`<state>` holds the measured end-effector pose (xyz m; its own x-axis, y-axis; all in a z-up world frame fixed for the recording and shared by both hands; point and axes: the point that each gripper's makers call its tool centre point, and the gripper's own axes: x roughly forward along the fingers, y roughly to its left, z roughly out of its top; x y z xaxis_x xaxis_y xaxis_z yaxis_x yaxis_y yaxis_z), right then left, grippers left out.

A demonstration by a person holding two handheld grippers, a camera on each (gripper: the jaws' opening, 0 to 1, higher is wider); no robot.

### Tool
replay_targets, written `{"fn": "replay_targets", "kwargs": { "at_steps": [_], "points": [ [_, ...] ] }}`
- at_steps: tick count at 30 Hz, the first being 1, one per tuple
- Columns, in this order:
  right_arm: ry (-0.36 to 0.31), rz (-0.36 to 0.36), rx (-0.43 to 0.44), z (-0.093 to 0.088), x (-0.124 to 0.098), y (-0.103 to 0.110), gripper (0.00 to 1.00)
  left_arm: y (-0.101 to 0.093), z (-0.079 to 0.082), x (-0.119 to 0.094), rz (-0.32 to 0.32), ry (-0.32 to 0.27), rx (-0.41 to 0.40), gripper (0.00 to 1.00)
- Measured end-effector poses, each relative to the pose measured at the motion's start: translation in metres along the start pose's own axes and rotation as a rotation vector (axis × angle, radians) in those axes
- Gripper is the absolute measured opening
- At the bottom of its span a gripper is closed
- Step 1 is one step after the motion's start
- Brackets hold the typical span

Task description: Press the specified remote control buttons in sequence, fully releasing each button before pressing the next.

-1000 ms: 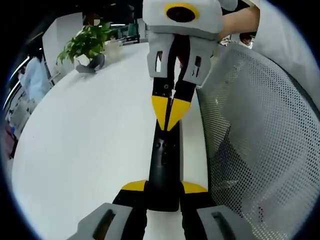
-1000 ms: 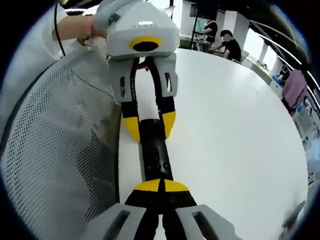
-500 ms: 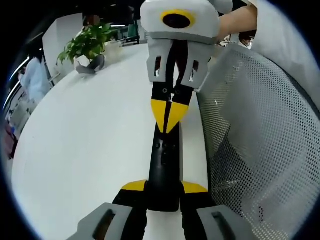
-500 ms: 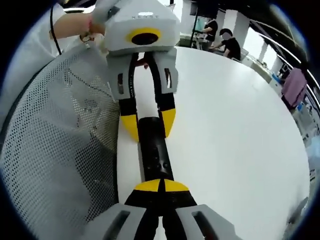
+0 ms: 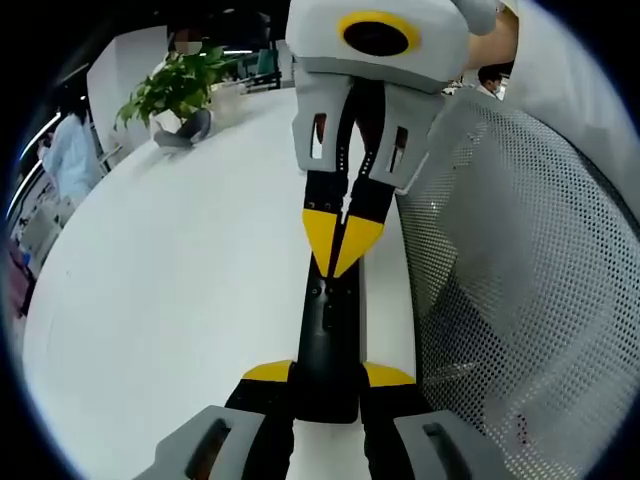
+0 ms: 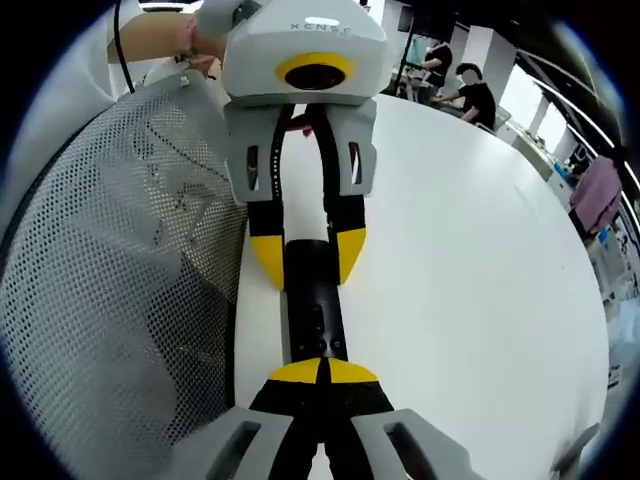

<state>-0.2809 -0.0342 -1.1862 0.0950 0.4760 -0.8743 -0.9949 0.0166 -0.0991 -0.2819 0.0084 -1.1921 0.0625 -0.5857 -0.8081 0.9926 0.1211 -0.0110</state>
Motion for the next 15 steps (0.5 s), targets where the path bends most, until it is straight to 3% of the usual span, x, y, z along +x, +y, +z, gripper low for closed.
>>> {"fn": "replay_targets", "kwargs": {
  "at_steps": [2, 4, 6, 8, 15],
  "points": [
    [0.014, -0.027, -0.045, 0.000, 0.000, -0.001, 0.00, 0.000, 0.000, 0.000, 0.000, 0.004, 0.001, 0.24],
    [-0.010, -0.034, -0.003, -0.001, 0.000, -0.001, 0.00, 0.000, 0.000, 0.000, 0.000, 0.004, 0.000, 0.24],
    [-0.062, -0.029, 0.108, 0.000, -0.002, -0.003, 0.00, 0.000, 0.000, 0.000, 0.001, 0.001, -0.001, 0.24],
    [-0.078, -0.021, 0.142, 0.001, -0.004, -0.003, 0.00, 0.000, 0.000, 0.000, 0.001, -0.002, -0.003, 0.24],
    [-0.047, 0.018, 0.025, 0.008, 0.001, 0.016, 0.00, 0.000, 0.000, 0.000, 0.002, -0.013, -0.009, 0.24]
  ]
}}
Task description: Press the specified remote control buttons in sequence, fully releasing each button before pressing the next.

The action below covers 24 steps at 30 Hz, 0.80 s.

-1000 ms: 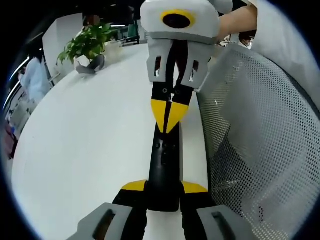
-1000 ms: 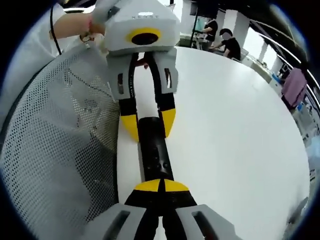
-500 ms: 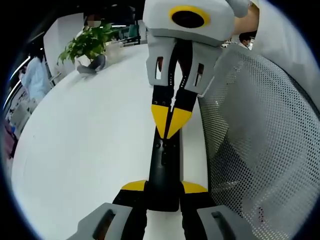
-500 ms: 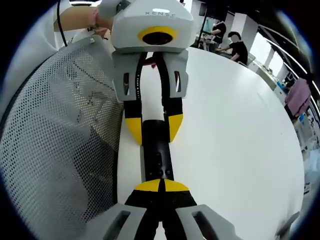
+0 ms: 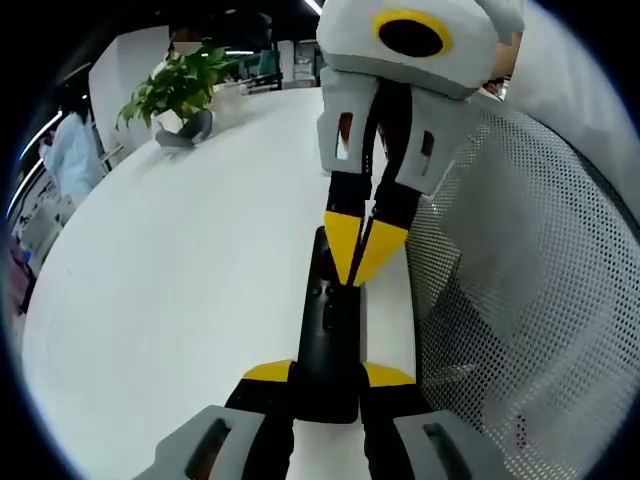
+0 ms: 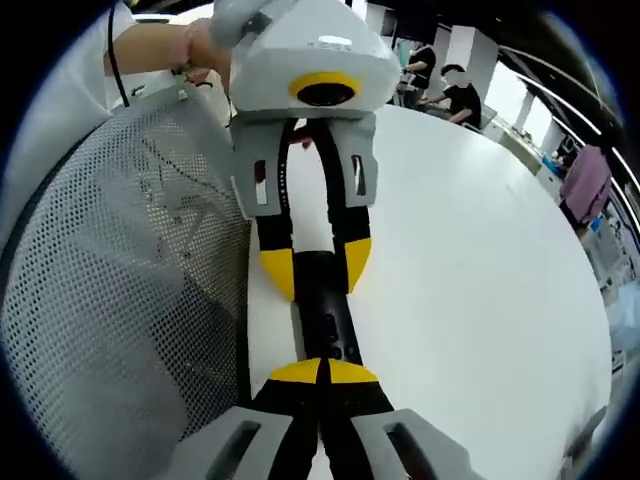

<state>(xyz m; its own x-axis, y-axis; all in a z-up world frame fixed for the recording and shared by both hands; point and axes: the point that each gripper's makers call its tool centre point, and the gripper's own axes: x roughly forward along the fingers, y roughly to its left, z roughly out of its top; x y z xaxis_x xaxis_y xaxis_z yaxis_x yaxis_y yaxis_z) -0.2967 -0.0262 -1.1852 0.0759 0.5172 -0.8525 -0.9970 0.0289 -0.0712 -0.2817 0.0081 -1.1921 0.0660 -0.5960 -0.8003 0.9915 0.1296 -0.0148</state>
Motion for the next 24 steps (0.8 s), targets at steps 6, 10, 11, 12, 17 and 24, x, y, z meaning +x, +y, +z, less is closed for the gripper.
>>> {"fn": "replay_targets", "kwargs": {
  "at_steps": [6, 10, 11, 12, 17, 24],
  "points": [
    [0.038, -0.018, -0.037, 0.002, 0.000, -0.001, 0.00, -0.001, 0.000, 0.000, 0.002, -0.002, -0.003, 0.24],
    [0.075, -0.008, -0.062, 0.005, 0.004, 0.003, 0.00, -0.002, 0.000, 0.000, 0.000, -0.001, 0.000, 0.24],
    [0.093, -0.018, -0.092, 0.003, 0.005, 0.002, 0.00, -0.003, -0.001, 0.000, -0.002, 0.000, 0.004, 0.24],
    [0.102, -0.024, -0.100, 0.003, 0.005, 0.003, 0.00, -0.003, -0.001, 0.000, -0.002, 0.001, 0.003, 0.24],
    [0.049, -0.034, -0.011, 0.003, 0.003, 0.004, 0.00, -0.004, 0.000, 0.000, -0.004, 0.006, 0.007, 0.24],
    [-0.020, -0.036, 0.130, -0.001, -0.004, -0.014, 0.00, -0.003, 0.000, 0.000, 0.001, -0.019, -0.006, 0.24]
  ]
}}
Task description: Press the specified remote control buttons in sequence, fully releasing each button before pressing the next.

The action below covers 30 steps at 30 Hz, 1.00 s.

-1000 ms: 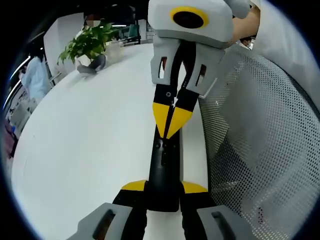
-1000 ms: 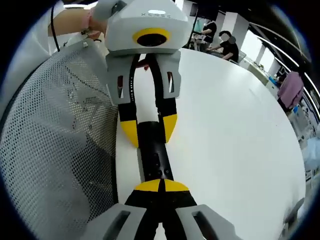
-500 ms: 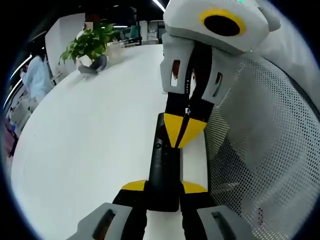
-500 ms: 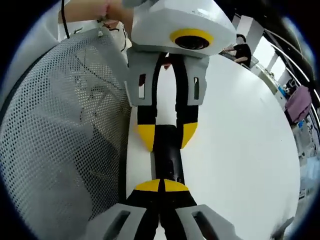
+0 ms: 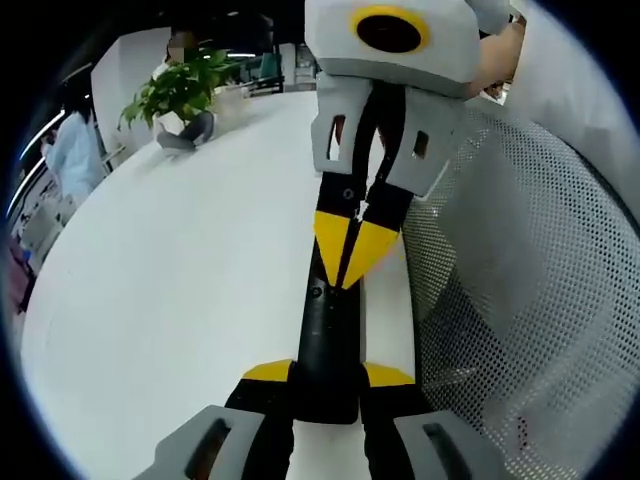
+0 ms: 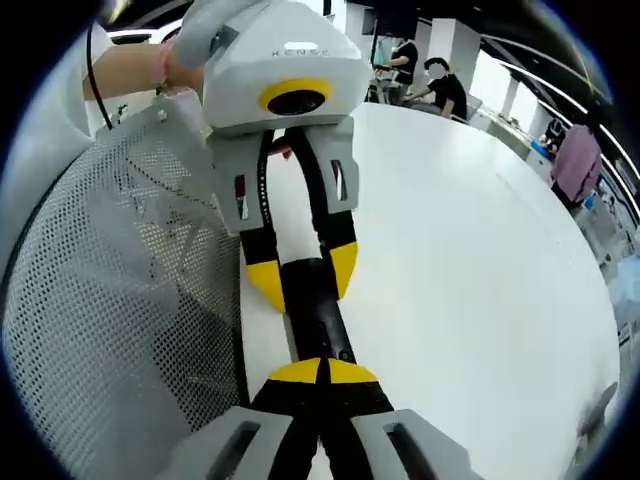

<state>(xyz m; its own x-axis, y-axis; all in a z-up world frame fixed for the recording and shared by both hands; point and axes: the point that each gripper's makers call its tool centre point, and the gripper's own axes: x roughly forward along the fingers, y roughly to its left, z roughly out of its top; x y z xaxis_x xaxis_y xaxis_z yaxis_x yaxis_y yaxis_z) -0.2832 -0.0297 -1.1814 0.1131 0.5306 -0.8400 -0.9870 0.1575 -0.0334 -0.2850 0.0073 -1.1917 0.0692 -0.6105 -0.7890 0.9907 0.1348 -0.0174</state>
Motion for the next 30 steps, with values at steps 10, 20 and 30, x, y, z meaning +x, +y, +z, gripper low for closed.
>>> {"fn": "replay_targets", "kwargs": {
  "at_steps": [10, 20, 30],
  "points": [
    [0.117, 0.039, -0.166, 0.000, 0.008, 0.001, 0.00, -0.001, 0.001, 0.000, 0.021, -0.036, -0.019, 0.24],
    [0.071, 0.166, 0.033, 0.002, 0.006, -0.001, 0.00, 0.001, 0.001, 0.000, 0.017, -0.088, -0.016, 0.24],
    [0.119, 0.259, 0.063, 0.003, 0.010, -0.005, 0.00, 0.003, 0.001, 0.001, 0.009, -0.099, -0.007, 0.24]
  ]
}}
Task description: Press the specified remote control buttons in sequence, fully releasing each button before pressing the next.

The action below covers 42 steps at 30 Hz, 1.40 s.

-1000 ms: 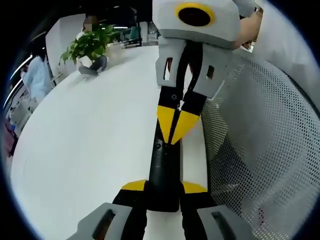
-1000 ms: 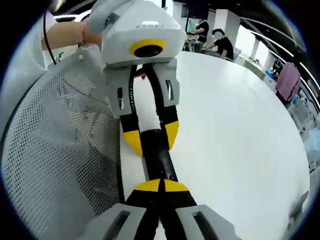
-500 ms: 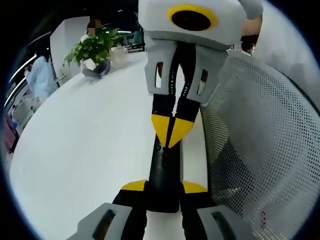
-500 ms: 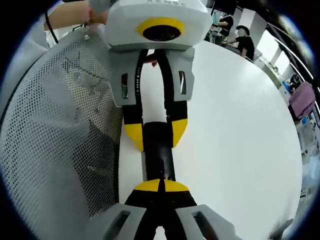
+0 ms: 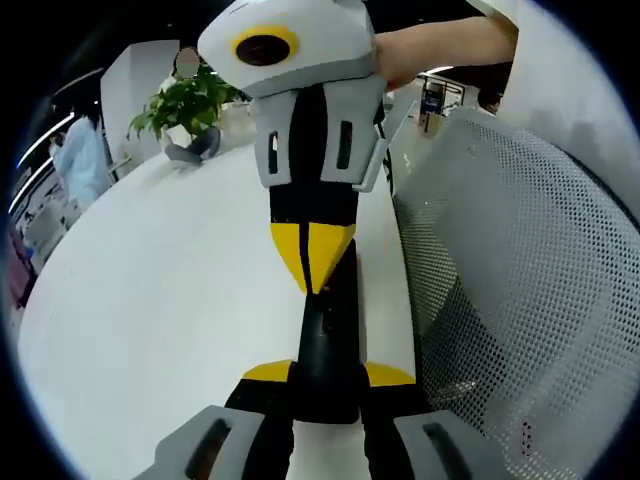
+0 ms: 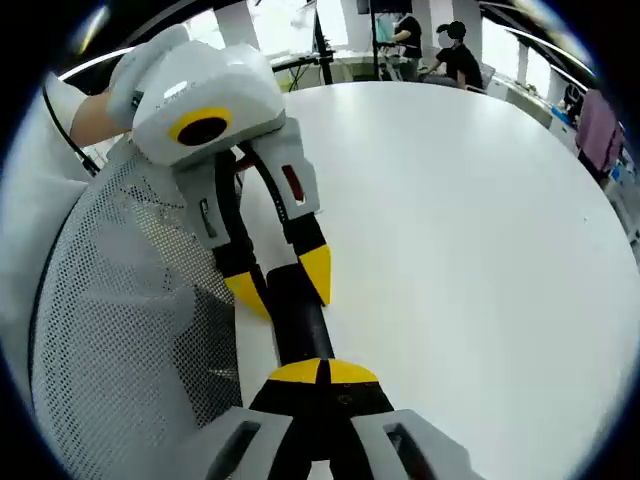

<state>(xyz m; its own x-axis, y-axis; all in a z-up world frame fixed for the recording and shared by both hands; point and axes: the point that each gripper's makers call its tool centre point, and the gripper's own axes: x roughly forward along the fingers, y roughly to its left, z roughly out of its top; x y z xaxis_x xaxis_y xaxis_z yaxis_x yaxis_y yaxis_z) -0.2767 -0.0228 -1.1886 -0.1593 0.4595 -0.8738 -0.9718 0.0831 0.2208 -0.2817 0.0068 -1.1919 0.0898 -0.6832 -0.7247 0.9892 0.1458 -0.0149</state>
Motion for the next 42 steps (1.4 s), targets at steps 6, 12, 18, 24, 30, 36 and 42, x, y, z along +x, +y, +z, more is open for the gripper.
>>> {"fn": "replay_targets", "kwargs": {
  "at_steps": [6, 12, 18, 24, 30, 36, 42],
  "points": [
    [0.046, 0.004, -0.016, 0.005, -0.004, -0.005, 0.00, 0.001, -0.001, 0.000, -0.015, 0.021, 0.013, 0.24],
    [0.098, 0.084, -0.036, 0.000, -0.005, -0.003, 0.00, 0.000, -0.002, 0.000, -0.038, 0.028, 0.042, 0.24],
    [0.152, 0.158, -0.097, 0.001, -0.004, -0.003, 0.00, -0.001, -0.003, -0.001, -0.044, 0.025, 0.048, 0.24],
    [0.185, 0.114, -0.123, -0.001, -0.002, 0.000, 0.00, -0.002, -0.002, -0.001, -0.041, 0.035, 0.048, 0.24],
    [0.203, 0.070, -0.027, -0.002, -0.002, -0.003, 0.00, -0.004, -0.002, -0.001, -0.040, 0.013, 0.039, 0.24],
    [0.182, 0.061, 0.019, -0.001, -0.003, -0.004, 0.00, -0.004, -0.001, -0.001, -0.047, 0.018, 0.046, 0.24],
    [-0.105, -0.005, 0.085, 0.016, -0.006, 0.008, 0.00, -0.002, 0.000, 0.000, -0.039, 0.025, 0.041, 0.24]
  ]
}}
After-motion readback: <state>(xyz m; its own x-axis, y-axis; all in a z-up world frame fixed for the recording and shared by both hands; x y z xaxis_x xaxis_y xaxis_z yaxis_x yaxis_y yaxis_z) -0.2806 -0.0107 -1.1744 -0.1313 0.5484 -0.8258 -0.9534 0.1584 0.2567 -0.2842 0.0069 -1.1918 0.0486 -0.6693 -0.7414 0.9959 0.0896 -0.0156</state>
